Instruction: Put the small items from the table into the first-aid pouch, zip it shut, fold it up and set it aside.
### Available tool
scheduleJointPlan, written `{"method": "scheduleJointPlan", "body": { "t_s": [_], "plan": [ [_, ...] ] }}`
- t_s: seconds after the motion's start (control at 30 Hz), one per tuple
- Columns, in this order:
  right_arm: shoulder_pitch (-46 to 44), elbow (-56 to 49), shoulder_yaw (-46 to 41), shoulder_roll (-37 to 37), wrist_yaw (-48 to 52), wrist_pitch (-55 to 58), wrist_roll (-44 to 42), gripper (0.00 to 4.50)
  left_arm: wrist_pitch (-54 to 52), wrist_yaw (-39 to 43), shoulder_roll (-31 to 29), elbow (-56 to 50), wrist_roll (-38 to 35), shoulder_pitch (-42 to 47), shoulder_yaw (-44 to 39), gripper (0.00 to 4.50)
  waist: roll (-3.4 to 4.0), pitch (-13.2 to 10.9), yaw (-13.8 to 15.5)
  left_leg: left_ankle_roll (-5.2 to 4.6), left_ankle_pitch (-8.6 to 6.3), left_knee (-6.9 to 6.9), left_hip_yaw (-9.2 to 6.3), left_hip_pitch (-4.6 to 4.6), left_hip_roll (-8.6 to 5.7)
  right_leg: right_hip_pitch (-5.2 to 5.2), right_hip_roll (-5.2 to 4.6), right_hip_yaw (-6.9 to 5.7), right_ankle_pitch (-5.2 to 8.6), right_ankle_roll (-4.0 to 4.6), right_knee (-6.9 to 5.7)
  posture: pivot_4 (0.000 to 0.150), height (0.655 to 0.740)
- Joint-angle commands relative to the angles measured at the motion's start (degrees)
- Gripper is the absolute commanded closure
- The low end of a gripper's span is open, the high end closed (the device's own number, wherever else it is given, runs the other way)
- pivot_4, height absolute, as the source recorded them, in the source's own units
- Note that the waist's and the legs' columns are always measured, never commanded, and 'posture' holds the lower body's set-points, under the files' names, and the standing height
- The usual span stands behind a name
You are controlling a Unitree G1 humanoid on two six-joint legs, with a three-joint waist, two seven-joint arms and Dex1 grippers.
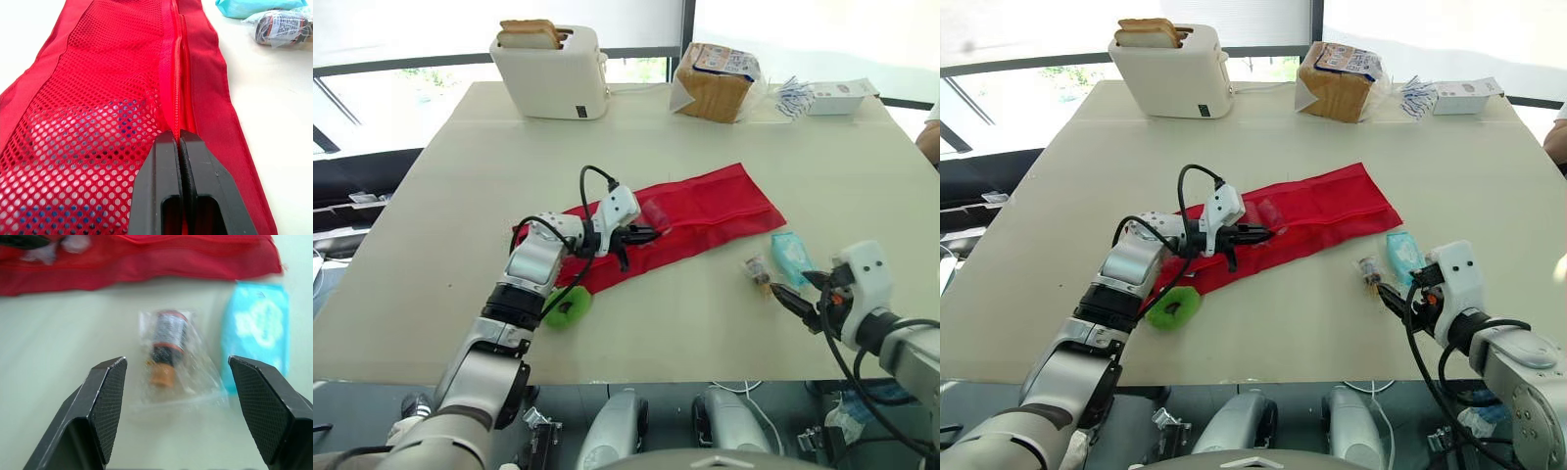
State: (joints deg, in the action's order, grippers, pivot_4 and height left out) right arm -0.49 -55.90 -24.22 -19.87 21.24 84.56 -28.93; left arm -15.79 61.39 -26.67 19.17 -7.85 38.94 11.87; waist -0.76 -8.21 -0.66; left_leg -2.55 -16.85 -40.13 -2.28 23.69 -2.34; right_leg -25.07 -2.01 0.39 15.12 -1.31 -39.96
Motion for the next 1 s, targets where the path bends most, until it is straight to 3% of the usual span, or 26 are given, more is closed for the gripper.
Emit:
{"method": "scheduleJointPlan", "body": {
  "t_s": [0.03,0.43,0.53,0.73,1.0],
  "plan": [
    [0.59,-2.42,3.23,2.66,-6.00,0.98,2.72,0.95,1.32,0.52,0.22,0.14,0.50,1.28,0.24,4.50,0.01,0.00,0.02,0.00,0.00,0.00,0.00,0.02,-0.01,-0.01,0.00,0.00,0.00,0.00,0.01,0.150,0.7400],
    [2.93,2.50,13.96,5.60,-12.46,-7.28,8.13,0.95,1.32,1.53,0.30,0.04,0.67,2.03,-0.07,4.50,0.00,0.00,0.01,0.01,0.00,-0.02,0.02,0.01,-0.03,0.00,0.00,-0.01,0.00,-0.01,0.03,0.150,0.7400],
    [2.32,4.71,15.91,4.69,-12.86,-9.32,9.50,1.59,1.34,1.67,0.34,-0.04,0.69,2.00,-0.04,4.50,0.00,0.00,-0.04,0.01,0.01,-0.02,0.02,0.00,-0.03,0.01,0.01,-0.01,0.00,-0.01,0.03,0.150,0.7400],
    [3.40,5.36,16.77,2.66,-12.42,-12.08,10.31,4.09,1.43,1.59,0.41,0.11,0.70,2.13,-0.21,4.50,0.00,0.00,0.00,0.01,0.01,-0.02,0.02,0.01,-0.04,0.01,0.01,-0.02,0.00,-0.01,0.03,0.150,0.7400],
    [8.49,-0.15,10.04,-5.69,-3.99,-14.41,6.73,4.13,1.77,1.65,0.47,0.78,0.78,2.49,-0.27,4.50,0.00,0.00,0.06,0.00,0.00,-0.02,0.01,0.01,-0.04,0.02,0.01,-0.03,0.00,-0.01,0.04,0.150,0.7400]
  ]
}}
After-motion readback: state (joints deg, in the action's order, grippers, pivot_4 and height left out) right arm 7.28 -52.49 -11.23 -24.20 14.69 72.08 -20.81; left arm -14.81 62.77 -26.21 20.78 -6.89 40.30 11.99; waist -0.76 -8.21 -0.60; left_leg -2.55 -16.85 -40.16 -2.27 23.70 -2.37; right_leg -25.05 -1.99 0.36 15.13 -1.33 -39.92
